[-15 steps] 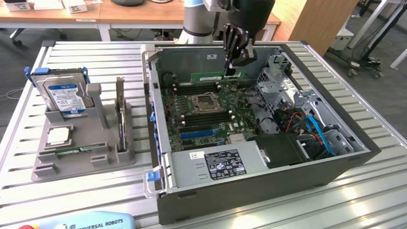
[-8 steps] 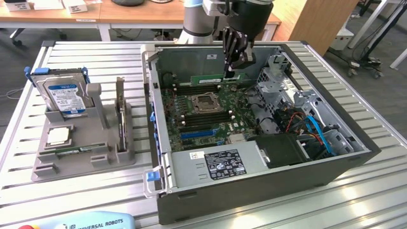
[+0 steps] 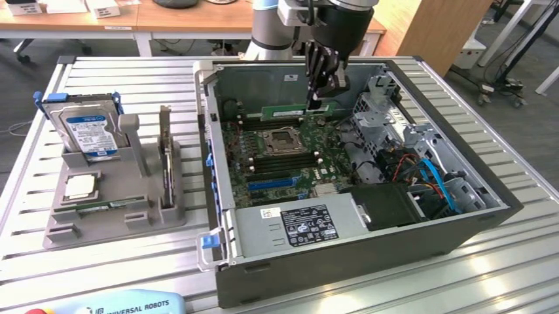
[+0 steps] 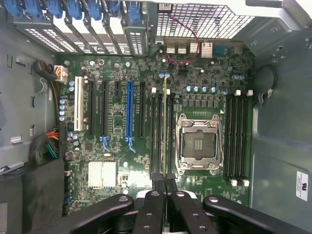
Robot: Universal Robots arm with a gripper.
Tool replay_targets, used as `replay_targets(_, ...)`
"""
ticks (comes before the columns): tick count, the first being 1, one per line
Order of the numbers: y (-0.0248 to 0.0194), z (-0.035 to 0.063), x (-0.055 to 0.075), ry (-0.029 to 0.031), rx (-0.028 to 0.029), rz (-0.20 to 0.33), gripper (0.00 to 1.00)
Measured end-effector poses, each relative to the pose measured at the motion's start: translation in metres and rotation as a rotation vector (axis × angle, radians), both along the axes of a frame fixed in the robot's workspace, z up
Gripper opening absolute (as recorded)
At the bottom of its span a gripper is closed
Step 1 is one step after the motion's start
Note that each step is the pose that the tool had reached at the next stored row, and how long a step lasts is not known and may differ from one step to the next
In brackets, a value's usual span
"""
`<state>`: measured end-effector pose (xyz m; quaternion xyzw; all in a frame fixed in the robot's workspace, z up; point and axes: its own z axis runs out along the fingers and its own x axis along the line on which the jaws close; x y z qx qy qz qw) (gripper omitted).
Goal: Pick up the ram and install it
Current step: 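Pick up the ram and move it above insertion slot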
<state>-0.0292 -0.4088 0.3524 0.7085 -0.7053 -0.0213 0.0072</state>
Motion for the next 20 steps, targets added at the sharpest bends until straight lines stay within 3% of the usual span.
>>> replay_targets(20, 0.0, -0.0067, 0.0, 0.0, 0.0, 0.0, 0.11)
